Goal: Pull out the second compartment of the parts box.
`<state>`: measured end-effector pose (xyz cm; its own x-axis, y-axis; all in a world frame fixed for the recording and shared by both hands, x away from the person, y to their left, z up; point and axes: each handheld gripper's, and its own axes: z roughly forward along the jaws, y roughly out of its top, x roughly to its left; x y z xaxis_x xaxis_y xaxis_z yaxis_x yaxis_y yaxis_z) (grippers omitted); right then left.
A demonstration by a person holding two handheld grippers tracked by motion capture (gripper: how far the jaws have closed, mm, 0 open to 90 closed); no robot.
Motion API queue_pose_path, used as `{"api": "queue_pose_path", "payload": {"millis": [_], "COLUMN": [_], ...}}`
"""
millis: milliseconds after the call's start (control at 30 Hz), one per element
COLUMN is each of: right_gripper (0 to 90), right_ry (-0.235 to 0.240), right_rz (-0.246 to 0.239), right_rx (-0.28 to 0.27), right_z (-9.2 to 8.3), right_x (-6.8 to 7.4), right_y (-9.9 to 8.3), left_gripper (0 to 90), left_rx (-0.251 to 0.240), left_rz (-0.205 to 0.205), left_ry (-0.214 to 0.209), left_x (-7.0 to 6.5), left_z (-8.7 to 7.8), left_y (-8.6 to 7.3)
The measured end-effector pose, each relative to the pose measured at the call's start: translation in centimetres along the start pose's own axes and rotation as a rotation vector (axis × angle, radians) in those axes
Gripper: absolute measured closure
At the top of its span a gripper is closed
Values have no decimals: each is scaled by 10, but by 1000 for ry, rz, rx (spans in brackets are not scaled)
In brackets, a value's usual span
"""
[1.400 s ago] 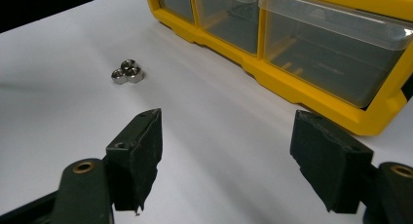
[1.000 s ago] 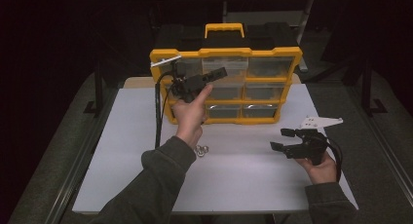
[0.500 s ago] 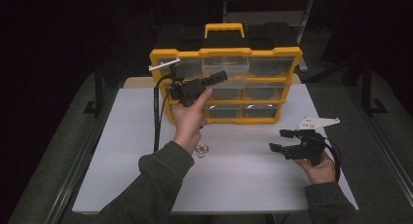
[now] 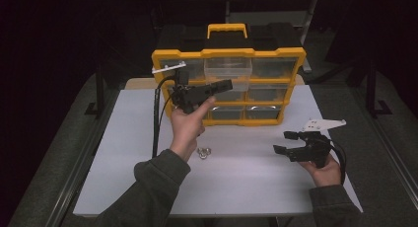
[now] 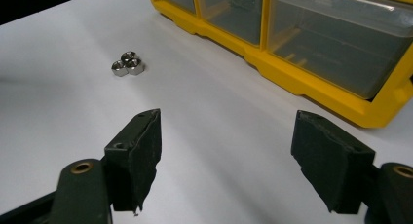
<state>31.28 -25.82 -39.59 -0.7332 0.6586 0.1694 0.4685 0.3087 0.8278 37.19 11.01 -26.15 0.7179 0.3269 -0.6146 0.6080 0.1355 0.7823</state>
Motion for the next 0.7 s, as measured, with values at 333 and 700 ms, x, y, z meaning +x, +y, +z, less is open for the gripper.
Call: {"api": "queue_pose_path", "payload": {"millis": [333,700], "right_gripper": [242,245], "right_ry": [7,-7], "right_rz": [-11,-26], "right_rx": [4,16], "right_z": [-3,-3], "right_x": [-2,0], "right_y": [-2,-1], "left_gripper": [606,612], "left_rx": [284,435], "left_rz": [383,628], "left_ry": [-1,45], "left_x": [-25,-40], "left_z": [4,3], "left_y": [26,64]}}
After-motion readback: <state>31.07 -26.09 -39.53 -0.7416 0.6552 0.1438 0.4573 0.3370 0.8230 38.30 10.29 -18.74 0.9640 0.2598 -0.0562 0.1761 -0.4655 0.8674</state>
